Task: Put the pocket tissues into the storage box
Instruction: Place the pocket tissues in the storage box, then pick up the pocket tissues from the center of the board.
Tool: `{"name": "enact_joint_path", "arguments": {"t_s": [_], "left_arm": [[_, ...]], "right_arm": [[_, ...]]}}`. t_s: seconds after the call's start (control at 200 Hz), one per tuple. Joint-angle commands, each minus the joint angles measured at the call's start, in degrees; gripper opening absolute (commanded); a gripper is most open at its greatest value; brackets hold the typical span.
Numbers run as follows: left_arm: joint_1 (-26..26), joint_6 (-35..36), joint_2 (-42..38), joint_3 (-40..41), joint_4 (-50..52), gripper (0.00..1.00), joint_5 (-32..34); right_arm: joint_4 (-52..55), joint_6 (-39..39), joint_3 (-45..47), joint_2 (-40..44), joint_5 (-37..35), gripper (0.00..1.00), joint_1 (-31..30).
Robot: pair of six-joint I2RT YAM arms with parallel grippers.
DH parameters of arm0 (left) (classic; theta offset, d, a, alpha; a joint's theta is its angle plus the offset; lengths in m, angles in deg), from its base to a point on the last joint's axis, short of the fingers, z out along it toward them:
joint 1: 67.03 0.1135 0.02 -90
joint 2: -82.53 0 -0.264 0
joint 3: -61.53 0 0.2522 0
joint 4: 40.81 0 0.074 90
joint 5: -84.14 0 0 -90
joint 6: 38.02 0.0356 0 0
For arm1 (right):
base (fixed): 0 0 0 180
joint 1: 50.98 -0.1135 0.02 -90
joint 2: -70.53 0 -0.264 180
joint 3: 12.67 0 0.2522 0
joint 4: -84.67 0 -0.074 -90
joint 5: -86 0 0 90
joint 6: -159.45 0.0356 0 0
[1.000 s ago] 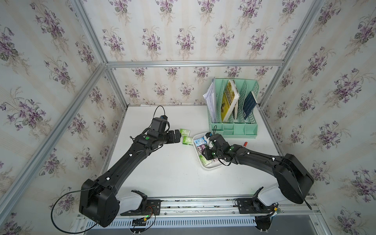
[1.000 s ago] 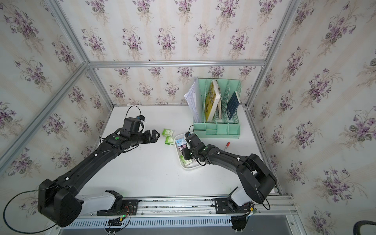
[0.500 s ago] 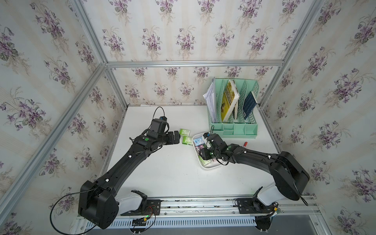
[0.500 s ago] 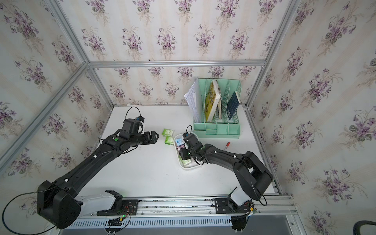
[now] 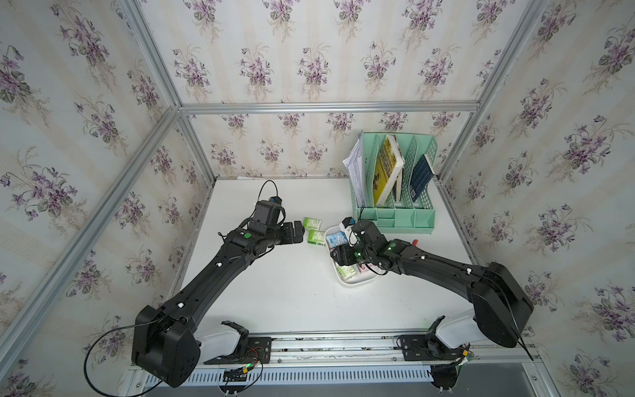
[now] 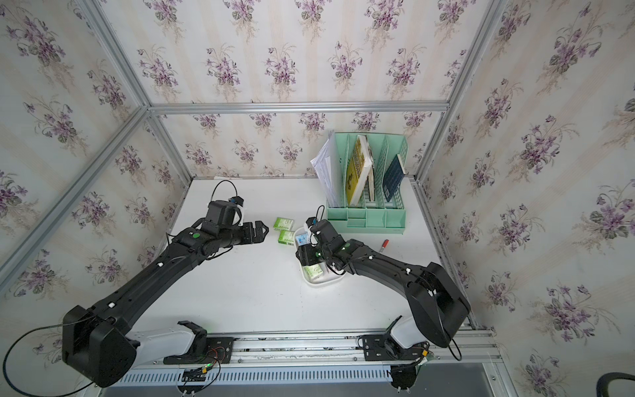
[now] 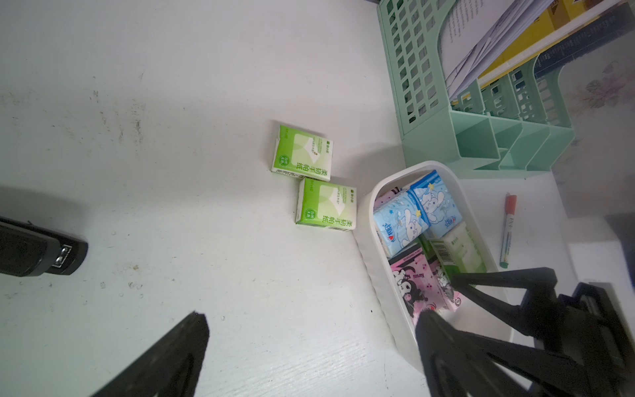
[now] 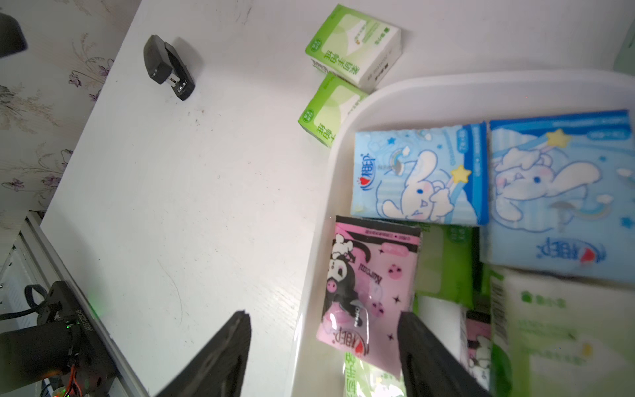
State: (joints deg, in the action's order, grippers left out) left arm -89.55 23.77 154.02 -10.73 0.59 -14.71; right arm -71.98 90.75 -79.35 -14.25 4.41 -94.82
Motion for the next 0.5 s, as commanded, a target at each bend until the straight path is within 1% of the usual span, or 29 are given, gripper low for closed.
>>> {"name": "enact_joint_path", "arguments": {"t_s": [0.0,0.065,0.16,0.245,0.285,0.35,0.405,0.495], "left_arm": [[0.02,0.51,-0.46,0.13,0.22,0.99,1.15],[0.02,0.52,-0.62,0.14,0.25,0.99,1.45],[0.07,0.11,-0.95,0.14,0.71,0.99,2.04],[0.65,-2.12,-2.92,1.14,1.51,0.99,5.58],[1.91,-3.38,-4.69,2.64,0.95,0.99,6.12],[5.07,-4.77,-7.54,5.12,-0.23,0.99,4.66],[7.65,-4.54,-8.95,6.02,0.31,0.99,2.79],[10.12,-2.80,-10.27,5.34,3.90,0.99,2.43]], "right_arm": [[0.34,-3.05,-3.67,-0.69,-0.32,0.72,0.01],[0.87,-5.47,-7.89,-3.23,0.01,0.72,0.01],[3.73,-9.47,-15.92,-9.44,0.06,0.72,-0.08],[4.86,-12.44,-20.96,-14.28,-1.09,0.73,-0.10],[4.81,-13.59,-22.80,-16.35,-1.79,0.74,-0.11],[5.62,-15.03,-26.78,-20.15,-2.50,0.75,-0.11],[6.45,-15.98,-30.55,-23.37,-2.60,0.76,-0.10],[8.13,-17.00,-37.35,-28.47,-2.26,0.77,-0.11]]}}
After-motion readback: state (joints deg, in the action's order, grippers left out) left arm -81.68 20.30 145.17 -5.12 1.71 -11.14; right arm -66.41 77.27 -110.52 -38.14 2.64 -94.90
